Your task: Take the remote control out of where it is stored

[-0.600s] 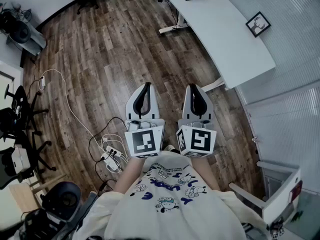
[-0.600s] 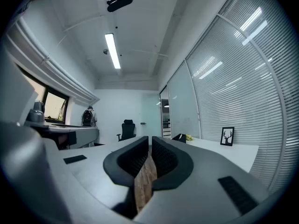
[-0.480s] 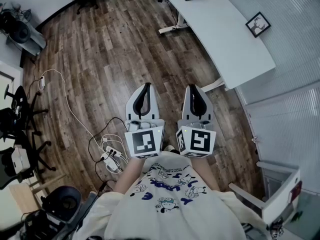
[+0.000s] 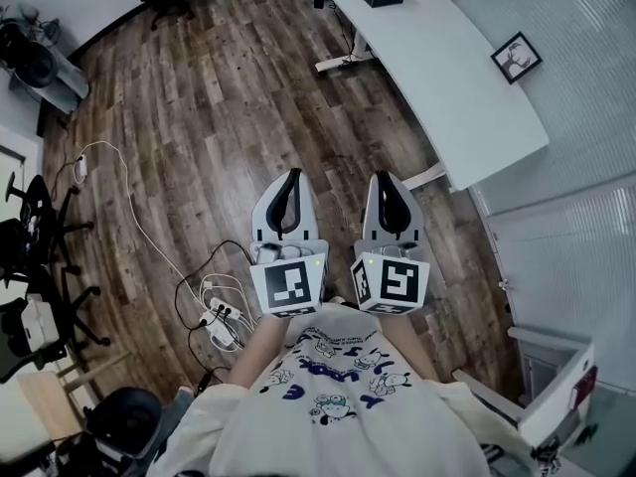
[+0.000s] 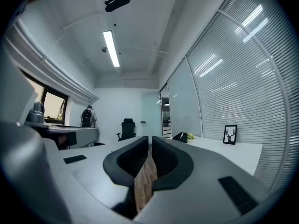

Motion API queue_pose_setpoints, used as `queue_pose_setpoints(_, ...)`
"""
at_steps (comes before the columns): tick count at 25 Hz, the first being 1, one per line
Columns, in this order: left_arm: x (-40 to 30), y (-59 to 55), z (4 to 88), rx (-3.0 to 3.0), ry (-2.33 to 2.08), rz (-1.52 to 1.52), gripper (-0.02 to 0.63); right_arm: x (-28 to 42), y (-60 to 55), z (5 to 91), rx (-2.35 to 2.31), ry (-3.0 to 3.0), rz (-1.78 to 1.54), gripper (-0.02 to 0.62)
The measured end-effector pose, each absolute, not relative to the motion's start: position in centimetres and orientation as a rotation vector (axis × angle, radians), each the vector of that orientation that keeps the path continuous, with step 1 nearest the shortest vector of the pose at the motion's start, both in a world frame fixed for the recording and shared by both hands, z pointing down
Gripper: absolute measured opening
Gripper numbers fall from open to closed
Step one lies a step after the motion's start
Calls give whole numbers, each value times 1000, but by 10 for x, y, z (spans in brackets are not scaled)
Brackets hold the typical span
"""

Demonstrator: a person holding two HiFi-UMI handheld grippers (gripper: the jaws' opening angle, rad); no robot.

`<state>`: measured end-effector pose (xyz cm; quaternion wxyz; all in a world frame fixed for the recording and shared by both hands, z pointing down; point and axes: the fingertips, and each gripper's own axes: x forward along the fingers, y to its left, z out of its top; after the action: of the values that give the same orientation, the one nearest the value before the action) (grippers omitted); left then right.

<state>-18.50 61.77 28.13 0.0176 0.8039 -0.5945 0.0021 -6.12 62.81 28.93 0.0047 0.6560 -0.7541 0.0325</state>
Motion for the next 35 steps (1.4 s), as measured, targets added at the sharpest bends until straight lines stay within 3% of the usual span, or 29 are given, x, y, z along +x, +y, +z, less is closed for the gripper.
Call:
queue_pose_setpoints(19, -243, 503, 289, 2495, -1844, 21, 18, -112, 522, 296, 2071, -2290, 67, 48)
queue_pose_setpoints(35, -227, 376, 296, 2439, -1892, -8, 18, -80, 383, 309, 2091, -2299, 131, 48)
